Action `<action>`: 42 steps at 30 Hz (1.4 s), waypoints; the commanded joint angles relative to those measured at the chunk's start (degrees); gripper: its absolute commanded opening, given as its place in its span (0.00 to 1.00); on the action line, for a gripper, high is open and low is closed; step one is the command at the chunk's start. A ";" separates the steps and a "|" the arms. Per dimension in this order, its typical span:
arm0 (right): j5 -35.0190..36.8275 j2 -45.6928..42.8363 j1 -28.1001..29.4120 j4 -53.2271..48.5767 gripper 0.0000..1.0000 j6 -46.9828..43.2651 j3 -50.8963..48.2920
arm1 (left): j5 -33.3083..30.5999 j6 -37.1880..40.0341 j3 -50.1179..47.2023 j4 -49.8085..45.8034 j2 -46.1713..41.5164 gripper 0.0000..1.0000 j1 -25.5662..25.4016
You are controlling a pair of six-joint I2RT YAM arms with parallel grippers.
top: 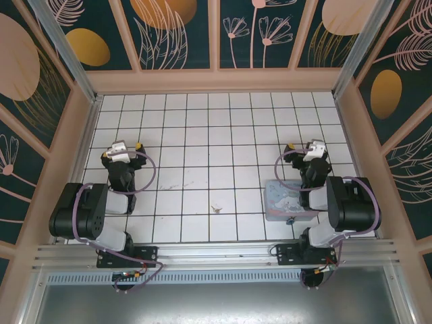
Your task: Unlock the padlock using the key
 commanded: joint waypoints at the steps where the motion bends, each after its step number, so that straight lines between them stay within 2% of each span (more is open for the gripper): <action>1: -0.93 0.17 -0.10 0.69 0.99 0.06 0.46 | 0.56 -0.61 -0.14 2.44 -0.07 0.99 0.40; 36: -3.31 0.21 -0.64 0.10 0.99 -0.20 0.83 | 0.54 -0.65 -0.02 2.37 0.03 0.99 0.39; 40: -3.37 0.16 -0.68 -0.10 0.99 -0.09 0.96 | 1.13 -0.70 0.20 1.68 -0.05 0.99 0.55; 42: -3.26 0.17 -0.68 0.12 0.99 -0.06 0.89 | 4.46 0.78 0.09 1.69 -0.82 0.99 0.48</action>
